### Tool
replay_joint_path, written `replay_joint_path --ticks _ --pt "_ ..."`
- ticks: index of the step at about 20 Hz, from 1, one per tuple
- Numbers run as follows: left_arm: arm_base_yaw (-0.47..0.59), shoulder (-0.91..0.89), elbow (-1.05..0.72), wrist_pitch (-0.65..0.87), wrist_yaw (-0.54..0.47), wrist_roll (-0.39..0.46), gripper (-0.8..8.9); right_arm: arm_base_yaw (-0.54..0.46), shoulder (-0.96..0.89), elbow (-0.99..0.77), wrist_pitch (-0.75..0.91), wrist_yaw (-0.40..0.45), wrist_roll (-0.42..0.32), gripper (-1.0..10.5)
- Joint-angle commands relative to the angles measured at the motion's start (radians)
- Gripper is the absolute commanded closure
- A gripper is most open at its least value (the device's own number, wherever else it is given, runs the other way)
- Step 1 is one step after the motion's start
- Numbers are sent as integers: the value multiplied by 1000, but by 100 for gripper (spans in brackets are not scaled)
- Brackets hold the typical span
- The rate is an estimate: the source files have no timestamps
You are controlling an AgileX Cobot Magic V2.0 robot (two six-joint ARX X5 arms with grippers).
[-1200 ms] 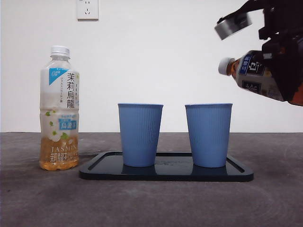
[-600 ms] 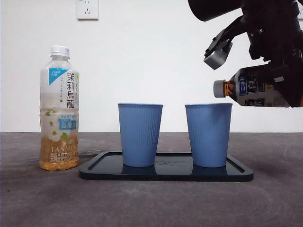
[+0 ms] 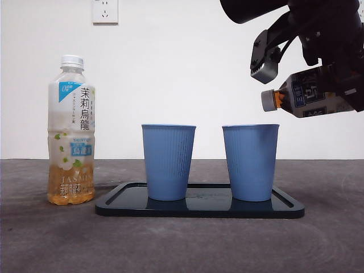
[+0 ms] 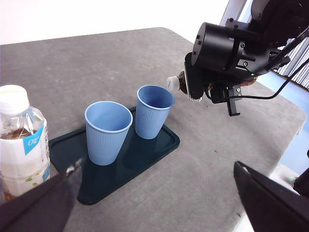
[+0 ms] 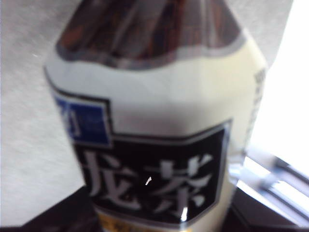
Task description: Pour the drink into the cup
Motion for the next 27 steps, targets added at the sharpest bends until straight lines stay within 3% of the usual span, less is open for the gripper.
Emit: replay_joint_path --ticks 1,3,7,14,20,27 --pt "-10 0 18 11 0 18 315 19 13 34 -1 59 -27 766" --pt "-13 0 18 11 0 17 315 21 13 34 3 53 -13 766" --pt "-13 0 18 10 0 16 315 22 11 34 7 2 142 766" --pt "-13 0 18 -14 0 16 315 -42 -116 32 250 -322 203 767" --pt "-13 2 18 -64 0 15 315 -159 -311 -34 550 -560 220 767" --pt "-13 2 18 -67 0 15 315 -307 -571 -502 1174 -721 378 767"
